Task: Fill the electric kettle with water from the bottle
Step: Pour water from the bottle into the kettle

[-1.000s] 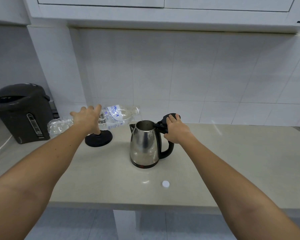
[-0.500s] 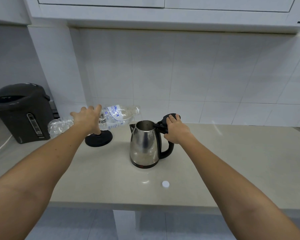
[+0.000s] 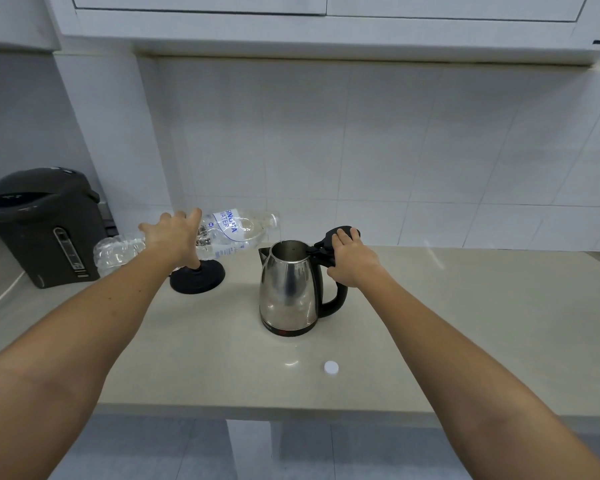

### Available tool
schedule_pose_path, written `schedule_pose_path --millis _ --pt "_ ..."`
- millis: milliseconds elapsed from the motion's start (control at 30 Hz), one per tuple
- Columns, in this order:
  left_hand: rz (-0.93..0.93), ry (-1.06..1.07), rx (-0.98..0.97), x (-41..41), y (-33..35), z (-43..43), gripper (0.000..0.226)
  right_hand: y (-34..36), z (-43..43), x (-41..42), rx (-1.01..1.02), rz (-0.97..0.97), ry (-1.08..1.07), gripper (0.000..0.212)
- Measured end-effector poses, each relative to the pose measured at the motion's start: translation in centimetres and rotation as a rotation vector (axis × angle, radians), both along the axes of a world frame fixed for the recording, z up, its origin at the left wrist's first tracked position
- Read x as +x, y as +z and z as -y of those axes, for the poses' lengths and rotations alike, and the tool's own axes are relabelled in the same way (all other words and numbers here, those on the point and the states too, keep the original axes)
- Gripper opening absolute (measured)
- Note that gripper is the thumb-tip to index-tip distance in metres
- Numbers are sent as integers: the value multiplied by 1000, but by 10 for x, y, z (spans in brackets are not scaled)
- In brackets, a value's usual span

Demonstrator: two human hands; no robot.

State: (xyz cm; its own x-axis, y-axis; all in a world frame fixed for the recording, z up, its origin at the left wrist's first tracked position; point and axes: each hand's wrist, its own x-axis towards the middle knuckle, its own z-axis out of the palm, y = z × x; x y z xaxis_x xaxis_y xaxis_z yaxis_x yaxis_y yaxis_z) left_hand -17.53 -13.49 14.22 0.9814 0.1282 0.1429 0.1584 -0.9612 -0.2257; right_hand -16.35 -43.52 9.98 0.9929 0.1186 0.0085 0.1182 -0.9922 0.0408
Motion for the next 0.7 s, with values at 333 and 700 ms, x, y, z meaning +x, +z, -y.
schedule_pose_path --millis 333,700 --pt "-5 3 -8 0 -2 1 83 -1 0 1 3 4 2 74" --pt "1 -4 0 1 -1 1 85 -1 0 2 2 5 3 75"
